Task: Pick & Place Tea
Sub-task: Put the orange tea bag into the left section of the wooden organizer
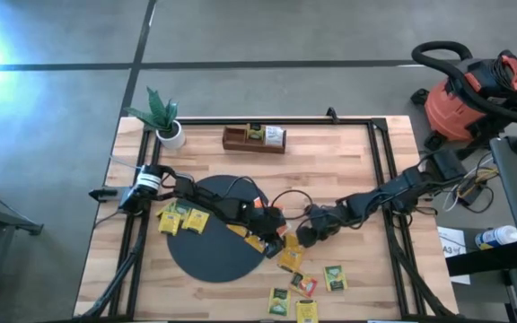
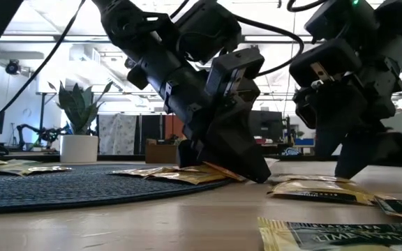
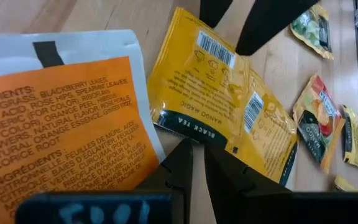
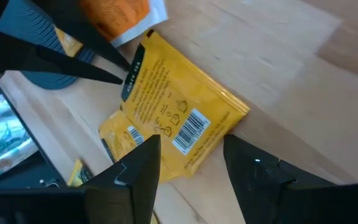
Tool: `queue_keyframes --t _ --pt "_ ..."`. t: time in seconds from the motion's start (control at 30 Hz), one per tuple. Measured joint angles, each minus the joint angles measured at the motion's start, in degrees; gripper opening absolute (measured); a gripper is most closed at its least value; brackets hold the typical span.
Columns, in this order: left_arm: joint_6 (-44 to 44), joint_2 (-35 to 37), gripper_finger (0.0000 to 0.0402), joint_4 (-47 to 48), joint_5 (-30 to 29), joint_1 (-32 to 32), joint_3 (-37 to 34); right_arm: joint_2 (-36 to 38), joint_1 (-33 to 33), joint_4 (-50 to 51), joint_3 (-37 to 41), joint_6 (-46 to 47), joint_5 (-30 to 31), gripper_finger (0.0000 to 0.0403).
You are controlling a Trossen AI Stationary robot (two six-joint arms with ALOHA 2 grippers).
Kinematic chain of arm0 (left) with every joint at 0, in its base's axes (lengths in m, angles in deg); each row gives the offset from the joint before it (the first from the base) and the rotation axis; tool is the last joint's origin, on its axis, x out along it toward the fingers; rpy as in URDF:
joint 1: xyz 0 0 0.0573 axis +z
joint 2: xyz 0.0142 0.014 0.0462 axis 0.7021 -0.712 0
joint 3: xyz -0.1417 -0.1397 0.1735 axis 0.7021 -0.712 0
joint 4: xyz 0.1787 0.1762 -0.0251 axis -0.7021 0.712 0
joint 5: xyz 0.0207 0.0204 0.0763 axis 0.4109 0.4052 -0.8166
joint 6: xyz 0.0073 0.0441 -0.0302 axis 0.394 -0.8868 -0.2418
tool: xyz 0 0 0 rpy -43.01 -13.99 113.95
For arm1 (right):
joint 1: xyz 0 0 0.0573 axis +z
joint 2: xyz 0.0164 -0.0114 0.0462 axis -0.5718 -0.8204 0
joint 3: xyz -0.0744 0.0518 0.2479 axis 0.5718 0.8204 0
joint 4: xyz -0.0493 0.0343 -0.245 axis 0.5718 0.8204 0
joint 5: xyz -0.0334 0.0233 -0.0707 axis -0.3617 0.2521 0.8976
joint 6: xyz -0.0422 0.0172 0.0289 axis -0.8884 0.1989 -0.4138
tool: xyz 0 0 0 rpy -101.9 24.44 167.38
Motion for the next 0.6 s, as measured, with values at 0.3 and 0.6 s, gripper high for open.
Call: queue_keyframes --t 0.3,0.6 --pt "-1.18 -0.03 0.0045 -2.31 -0.84 0.51 -0.33 -0.89 -0.1 -1.61 -0.02 -0.7 0.05 0.0154" --pt "-0.11 -0.17 0.0045 -9.3 -1.5 0.76 -0.39 -2.37 -0.22 -3.32 -0.07 -0.5 0.01 0.013"
